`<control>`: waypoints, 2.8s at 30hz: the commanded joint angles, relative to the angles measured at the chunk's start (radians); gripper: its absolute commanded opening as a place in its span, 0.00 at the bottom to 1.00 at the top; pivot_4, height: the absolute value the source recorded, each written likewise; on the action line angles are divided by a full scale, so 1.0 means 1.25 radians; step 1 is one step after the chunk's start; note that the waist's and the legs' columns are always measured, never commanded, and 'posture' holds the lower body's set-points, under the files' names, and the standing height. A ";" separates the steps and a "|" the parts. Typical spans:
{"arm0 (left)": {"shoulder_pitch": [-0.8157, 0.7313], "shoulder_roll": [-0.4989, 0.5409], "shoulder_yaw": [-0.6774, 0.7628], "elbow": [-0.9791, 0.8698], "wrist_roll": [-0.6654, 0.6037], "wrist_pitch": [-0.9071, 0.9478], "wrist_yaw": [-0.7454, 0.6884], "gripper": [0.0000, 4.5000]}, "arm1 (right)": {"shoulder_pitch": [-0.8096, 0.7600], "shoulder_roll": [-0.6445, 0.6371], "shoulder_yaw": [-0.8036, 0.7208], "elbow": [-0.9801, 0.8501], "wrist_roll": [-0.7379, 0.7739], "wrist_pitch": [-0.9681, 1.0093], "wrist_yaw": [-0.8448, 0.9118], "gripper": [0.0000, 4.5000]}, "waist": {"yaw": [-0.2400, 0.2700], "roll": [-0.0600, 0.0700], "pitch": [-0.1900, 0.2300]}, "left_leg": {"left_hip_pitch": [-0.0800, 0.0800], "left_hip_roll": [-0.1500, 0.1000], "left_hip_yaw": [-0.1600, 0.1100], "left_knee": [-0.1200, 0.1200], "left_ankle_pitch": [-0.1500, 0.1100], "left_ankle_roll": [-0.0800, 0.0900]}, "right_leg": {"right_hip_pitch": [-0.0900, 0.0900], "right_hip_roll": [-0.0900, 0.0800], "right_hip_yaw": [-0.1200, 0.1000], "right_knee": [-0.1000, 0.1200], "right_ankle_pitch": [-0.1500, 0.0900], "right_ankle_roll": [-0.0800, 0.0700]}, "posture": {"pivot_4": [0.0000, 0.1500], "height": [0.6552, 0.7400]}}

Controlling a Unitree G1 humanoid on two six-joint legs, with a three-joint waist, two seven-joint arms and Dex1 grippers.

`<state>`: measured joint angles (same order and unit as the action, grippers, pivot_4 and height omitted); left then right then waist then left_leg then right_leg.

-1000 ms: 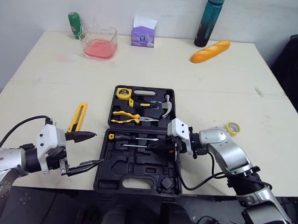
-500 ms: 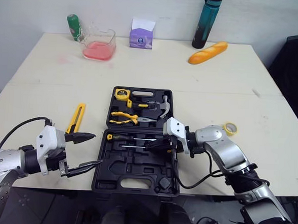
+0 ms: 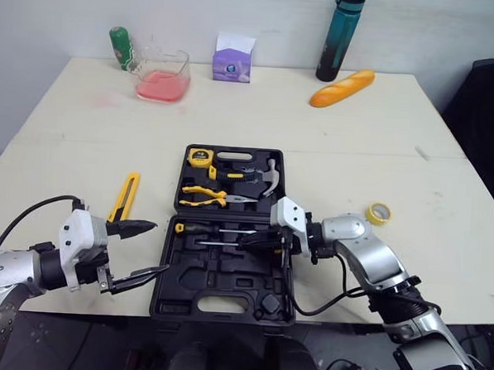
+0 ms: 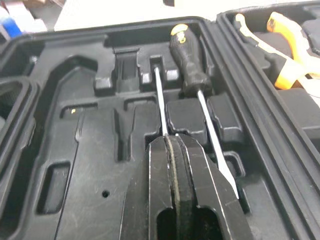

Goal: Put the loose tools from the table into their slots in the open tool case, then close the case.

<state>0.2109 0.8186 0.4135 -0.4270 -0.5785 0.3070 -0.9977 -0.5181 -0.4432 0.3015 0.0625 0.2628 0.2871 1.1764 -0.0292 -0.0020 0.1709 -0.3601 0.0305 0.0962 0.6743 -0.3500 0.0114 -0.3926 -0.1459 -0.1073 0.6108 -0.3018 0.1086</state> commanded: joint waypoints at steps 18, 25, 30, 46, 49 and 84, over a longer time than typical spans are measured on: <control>0.156 -0.059 0.365 0.129 -0.030 -0.055 0.001 1.00 | 0.061 -0.338 -0.430 0.082 0.095 -0.150 0.038 0.83 | 0.002 0.002 0.010 | -0.008 0.000 0.003 0.004 -0.001 0.004 | -0.004 0.004 -0.012 -0.004 0.002 0.003 | 1.00 1.00; 0.211 -0.091 0.492 0.283 -0.012 -0.110 0.017 1.00 | 0.063 -0.432 -0.527 0.330 0.039 -0.305 -0.022 0.99 | 0.001 0.002 0.010 | -0.008 0.000 0.004 0.004 -0.001 0.004 | -0.004 0.000 -0.012 -0.005 0.002 0.003 | 1.00 1.00; 0.225 -0.073 0.570 0.477 0.011 -0.158 0.065 1.00 | 0.069 -0.506 -0.567 0.613 -0.013 -0.482 -0.090 0.99 | -0.002 0.002 0.011 | -0.008 0.000 0.005 0.004 -0.002 0.005 | -0.005 -0.001 -0.011 -0.004 0.002 0.003 | 1.00 1.00; 0.233 -0.087 0.561 0.458 -0.006 -0.099 0.190 1.00 | 0.079 -0.525 -0.576 0.821 -0.031 -0.607 -0.205 0.99 | -0.022 0.002 0.011 | -0.007 0.000 0.011 0.004 -0.004 0.001 | -0.011 -0.003 -0.003 0.001 0.003 0.003 | 1.00 1.00; 0.232 -0.094 0.548 0.403 -0.023 -0.053 0.205 1.00 | 0.036 -0.507 -0.562 0.805 -0.024 -0.582 -0.173 0.99 | -0.027 0.003 0.011 | -0.006 0.000 0.014 0.004 -0.003 0.003 | -0.012 -0.002 0.000 0.003 0.003 0.003 | 1.00 1.00; -0.056 -0.034 0.285 -0.040 -0.117 0.783 0.629 1.00 | 0.051 -0.204 -0.363 -0.070 0.276 -0.183 0.146 0.99 | 0.001 0.000 0.010 | -0.007 0.000 0.014 0.006 0.000 0.005 | -0.014 0.000 0.001 0.009 0.004 0.004 | 1.00 1.00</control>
<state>0.1516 0.7667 0.7711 -0.4604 -0.7368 1.2558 -0.2359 -0.4526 -0.7001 -0.1531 0.0318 0.5792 0.0499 1.3476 -0.0277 -0.0021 0.1834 -0.3691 0.0304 0.1142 0.6820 -0.3503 0.0167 -0.4098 -0.1459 -0.1055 0.6222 -0.2970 0.1134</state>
